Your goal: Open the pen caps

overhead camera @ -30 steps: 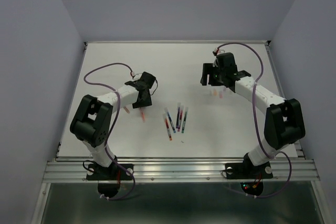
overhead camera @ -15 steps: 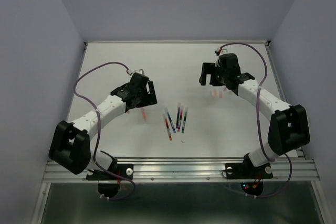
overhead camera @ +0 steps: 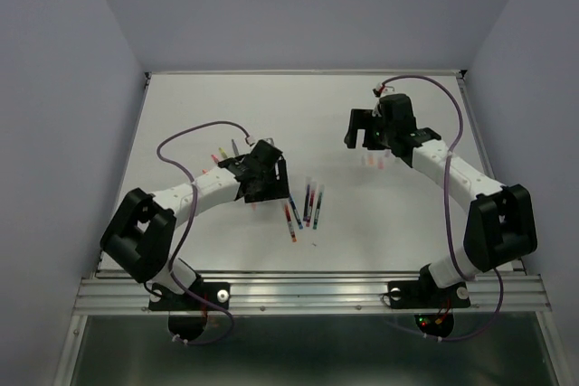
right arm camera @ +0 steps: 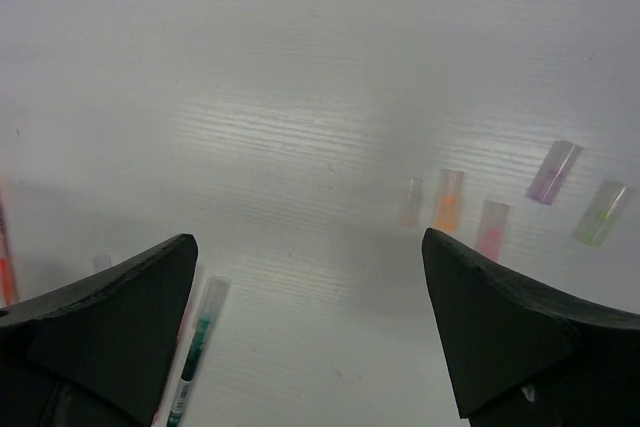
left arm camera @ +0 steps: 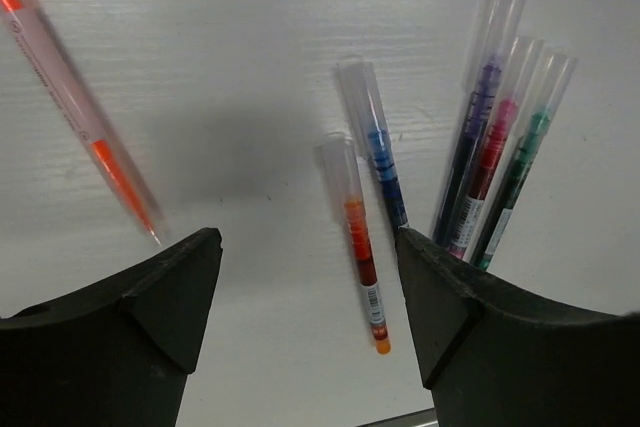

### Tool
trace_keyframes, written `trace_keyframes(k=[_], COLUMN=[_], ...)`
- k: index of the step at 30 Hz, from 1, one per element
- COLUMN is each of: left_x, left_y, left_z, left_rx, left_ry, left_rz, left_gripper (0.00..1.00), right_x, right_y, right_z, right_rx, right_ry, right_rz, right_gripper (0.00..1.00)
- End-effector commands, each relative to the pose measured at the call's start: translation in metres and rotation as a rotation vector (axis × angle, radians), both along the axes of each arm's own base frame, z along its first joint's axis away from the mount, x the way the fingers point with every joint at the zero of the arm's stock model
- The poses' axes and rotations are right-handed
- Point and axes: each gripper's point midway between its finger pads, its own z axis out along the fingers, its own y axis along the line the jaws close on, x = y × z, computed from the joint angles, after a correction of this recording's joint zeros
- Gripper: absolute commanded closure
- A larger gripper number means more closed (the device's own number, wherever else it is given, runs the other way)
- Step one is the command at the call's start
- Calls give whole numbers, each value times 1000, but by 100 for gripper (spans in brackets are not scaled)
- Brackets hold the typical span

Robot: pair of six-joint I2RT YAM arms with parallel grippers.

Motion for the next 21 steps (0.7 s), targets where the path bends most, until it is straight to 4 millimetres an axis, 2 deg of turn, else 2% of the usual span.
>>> trace_keyframes(k=[1,6,12,21], left_x=[6,9,11,2], left_y=[-18,-20,-27,-21], left_z=[-1,-17,-21,-37], left_rx=[-13,24,22,77], left_ry=[8,45,55,103], left_rz=[-6,10,0,-16], left_gripper=[20,25,27,35], right_x=[6,6,8,11], right_y=[-4,-8,-11,-14], right_z=[21,21,18,14], right_rx=[-3,-20,-32,-51], right_ry=[-85,-90,-88,-83], right_rz=[-35,-50,-65,-86], right_gripper=[0,0,0,0])
